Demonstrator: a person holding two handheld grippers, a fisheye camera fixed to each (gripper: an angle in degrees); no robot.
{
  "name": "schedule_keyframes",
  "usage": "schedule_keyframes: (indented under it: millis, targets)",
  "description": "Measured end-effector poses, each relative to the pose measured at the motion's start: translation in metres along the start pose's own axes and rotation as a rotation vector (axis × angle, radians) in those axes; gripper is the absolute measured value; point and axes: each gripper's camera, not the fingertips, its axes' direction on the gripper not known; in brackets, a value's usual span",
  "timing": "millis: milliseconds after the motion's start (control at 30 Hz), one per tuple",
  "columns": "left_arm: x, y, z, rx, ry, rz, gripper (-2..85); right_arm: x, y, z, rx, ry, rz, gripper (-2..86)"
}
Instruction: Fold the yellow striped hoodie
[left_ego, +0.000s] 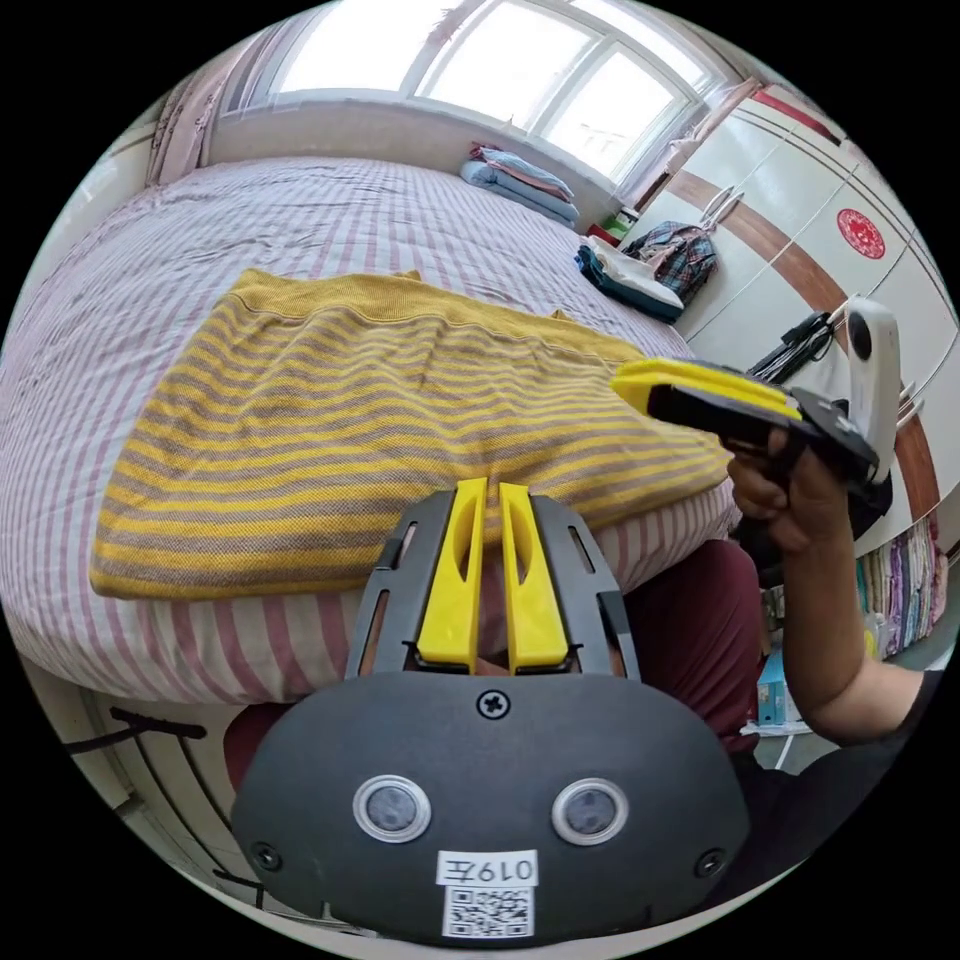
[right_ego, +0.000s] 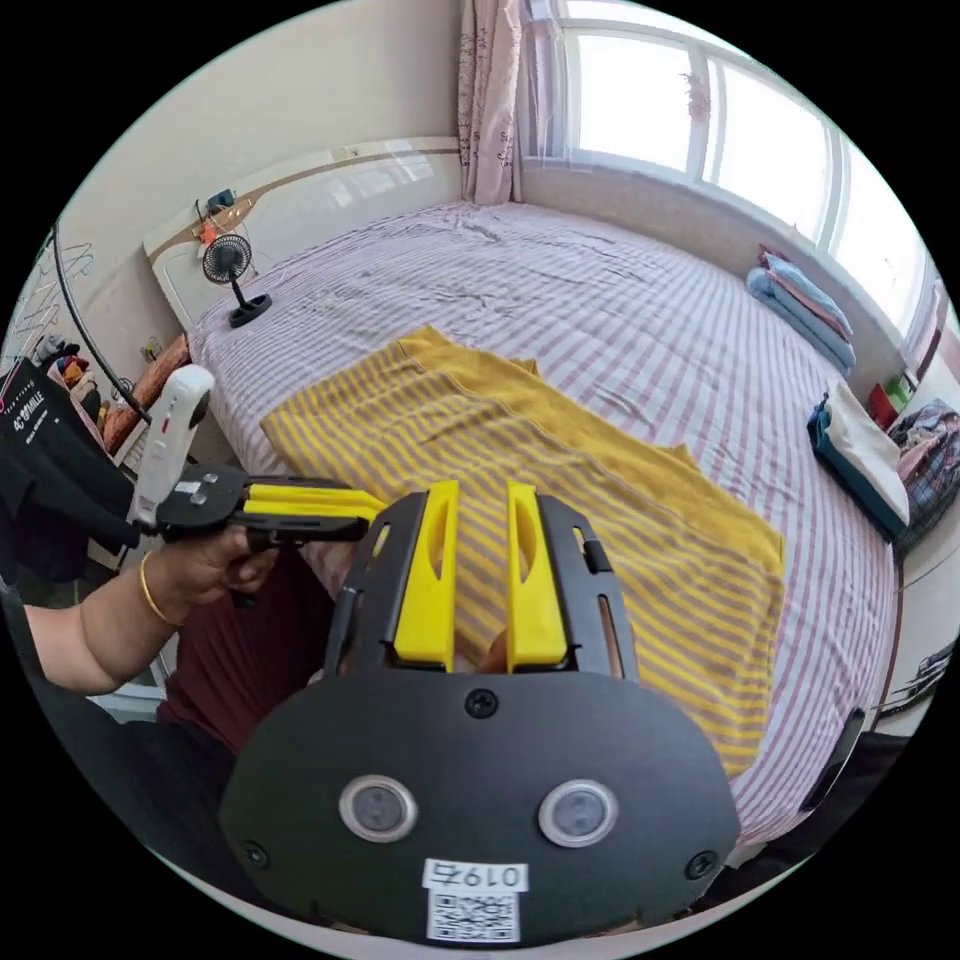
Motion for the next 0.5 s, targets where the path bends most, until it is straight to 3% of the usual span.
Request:
schedule_keyframes:
  millis: [233, 367, 500]
  targets:
    - [0.031, 0.005, -0.011, 0.044, -0.135, 0.065, 1.0, 0.006, -0.163, 0.081, -0.058, 0.04, -0.117, 5.0]
    - [0.051, 0.022, -0.047, 0.202, -0.186, 0.134, 0.9, 0.006, -0.246, 0.132, -0.116, -0.019, -0.155, 5.3]
    - [0.043, 0.027, -0.063, 0.249, -0.372, 0.121, 0.9, -0.013, -0.303, 0.17, -0.145, -0.023, -0.235, 6.9]
